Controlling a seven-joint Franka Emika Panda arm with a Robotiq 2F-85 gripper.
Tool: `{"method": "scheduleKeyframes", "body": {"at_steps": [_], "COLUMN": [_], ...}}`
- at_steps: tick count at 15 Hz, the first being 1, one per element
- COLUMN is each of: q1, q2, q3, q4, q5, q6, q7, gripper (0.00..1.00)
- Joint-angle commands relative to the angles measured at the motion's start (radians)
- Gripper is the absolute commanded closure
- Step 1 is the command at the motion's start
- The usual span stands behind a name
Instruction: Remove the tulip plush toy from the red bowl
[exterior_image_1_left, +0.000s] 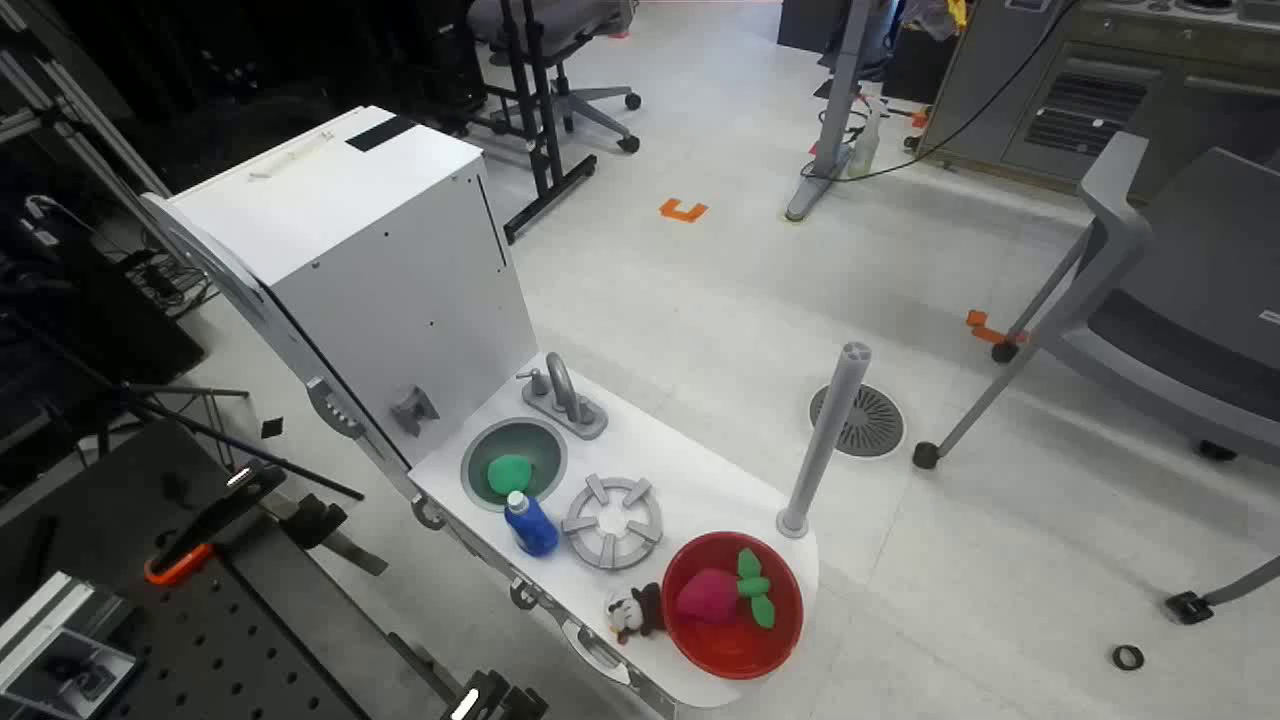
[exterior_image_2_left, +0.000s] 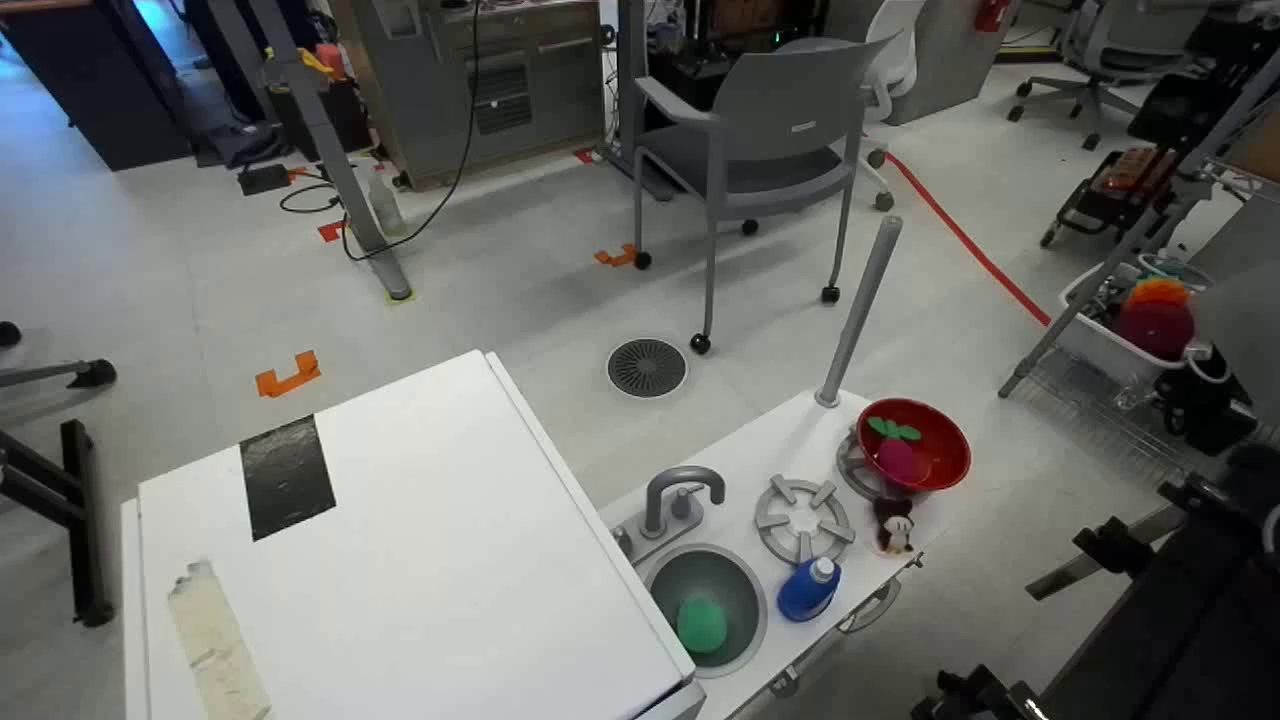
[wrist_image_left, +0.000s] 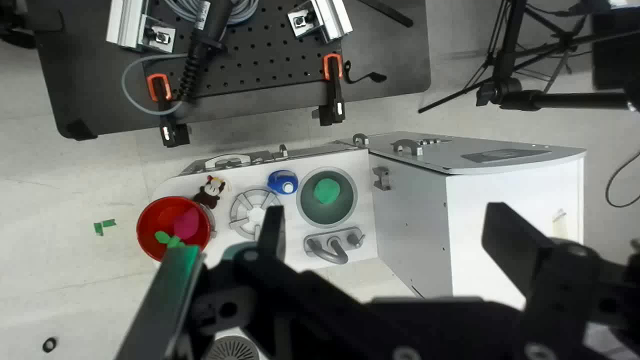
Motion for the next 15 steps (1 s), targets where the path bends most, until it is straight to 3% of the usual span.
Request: {"method": "scheduleKeyframes", "body": {"at_steps": [1, 7, 11, 15], "q1": [-0.013, -0.013, -0.027, -0.058], "q2": [0.001, 0.013, 0.145, 0.376], "q3": [0.010, 0.014, 0.003, -0.019], "q4": [0.003, -0.001, -0.025, 0.006], "q5": [0.003, -0.001, -0.018, -0.031], "q6": [-0.002, 0.014, 0.183, 0.394], "q7": [-0.004, -0.002, -0.008, -0.002], "gripper": [0.00, 0.00, 0.00, 0.00]}}
